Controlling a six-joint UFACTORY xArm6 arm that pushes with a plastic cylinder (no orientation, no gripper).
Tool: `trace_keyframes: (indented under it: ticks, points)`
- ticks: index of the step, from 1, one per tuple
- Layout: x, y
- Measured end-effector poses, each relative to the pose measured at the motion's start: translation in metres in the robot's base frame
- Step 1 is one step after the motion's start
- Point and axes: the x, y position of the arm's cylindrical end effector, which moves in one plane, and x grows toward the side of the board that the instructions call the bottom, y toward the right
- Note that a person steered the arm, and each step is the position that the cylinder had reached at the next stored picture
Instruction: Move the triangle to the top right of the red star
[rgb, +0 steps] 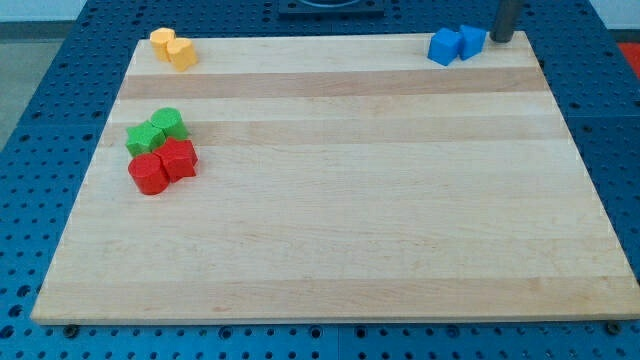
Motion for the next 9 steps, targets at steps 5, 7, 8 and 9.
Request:
trace_keyframes:
  ticks: [5, 7, 8, 9]
  points:
    - [0.054, -0.104]
    - [0.067, -0.166]
    - [0.096, -0.184]
    - [0.123, -0.184]
